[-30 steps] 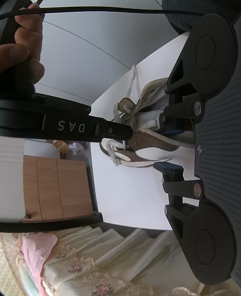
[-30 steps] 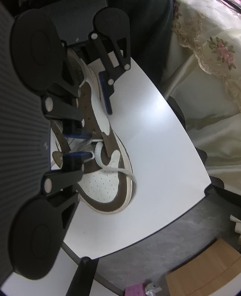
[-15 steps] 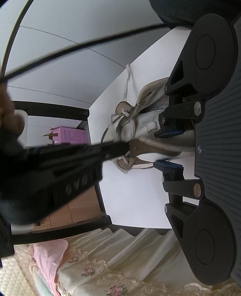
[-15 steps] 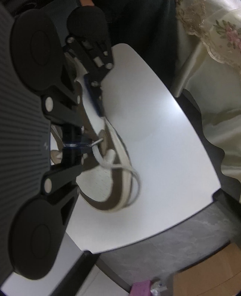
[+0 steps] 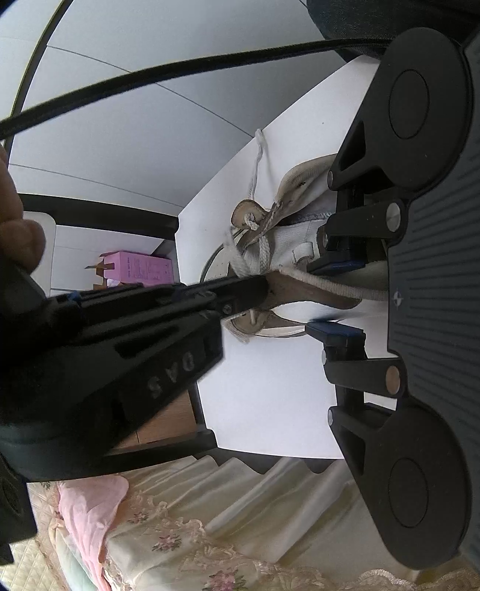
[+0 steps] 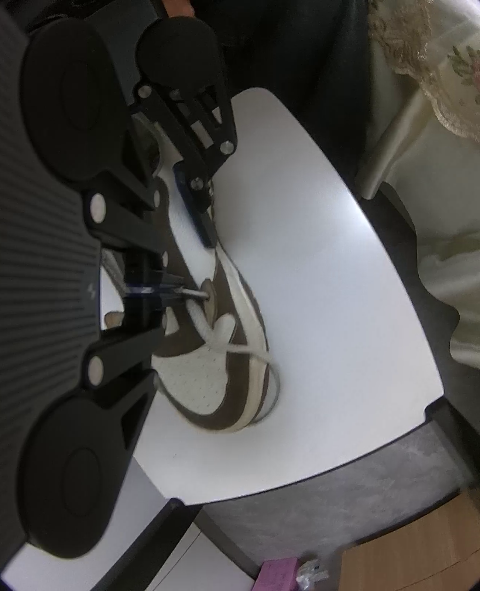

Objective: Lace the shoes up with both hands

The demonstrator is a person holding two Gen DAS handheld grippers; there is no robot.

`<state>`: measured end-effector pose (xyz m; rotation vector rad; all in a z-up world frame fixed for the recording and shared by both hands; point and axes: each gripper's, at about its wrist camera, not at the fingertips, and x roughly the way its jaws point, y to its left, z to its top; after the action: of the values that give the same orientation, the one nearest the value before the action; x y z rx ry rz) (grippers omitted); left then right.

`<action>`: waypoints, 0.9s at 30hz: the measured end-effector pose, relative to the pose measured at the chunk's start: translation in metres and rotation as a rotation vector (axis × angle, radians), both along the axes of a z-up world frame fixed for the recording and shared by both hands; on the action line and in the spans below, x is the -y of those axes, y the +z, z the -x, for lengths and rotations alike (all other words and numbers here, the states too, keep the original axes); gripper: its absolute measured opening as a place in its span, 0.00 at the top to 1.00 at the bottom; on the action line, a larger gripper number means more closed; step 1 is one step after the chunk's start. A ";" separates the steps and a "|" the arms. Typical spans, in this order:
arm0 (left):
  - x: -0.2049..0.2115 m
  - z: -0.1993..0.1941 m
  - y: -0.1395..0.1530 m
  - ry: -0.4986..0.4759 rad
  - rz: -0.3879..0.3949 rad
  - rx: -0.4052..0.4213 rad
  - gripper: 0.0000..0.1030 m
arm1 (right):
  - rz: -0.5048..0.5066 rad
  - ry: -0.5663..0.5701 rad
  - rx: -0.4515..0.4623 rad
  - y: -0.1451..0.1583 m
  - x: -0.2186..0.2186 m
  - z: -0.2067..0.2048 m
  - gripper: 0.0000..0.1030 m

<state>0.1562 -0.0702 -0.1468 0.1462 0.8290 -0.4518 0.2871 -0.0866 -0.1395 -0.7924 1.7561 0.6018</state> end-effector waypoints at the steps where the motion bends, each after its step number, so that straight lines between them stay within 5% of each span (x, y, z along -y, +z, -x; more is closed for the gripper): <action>1: 0.000 0.000 0.000 0.000 0.000 0.000 0.70 | 0.008 -0.001 0.002 0.001 0.002 0.000 0.97; 27: -0.003 -0.010 -0.009 -0.001 0.002 -0.009 0.70 | 0.069 0.071 -0.003 -0.003 -0.014 -0.004 0.97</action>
<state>0.1658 -0.0669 -0.1553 0.1429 0.8377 -0.4541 0.2911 -0.0730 -0.1428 -0.9050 1.7651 0.5928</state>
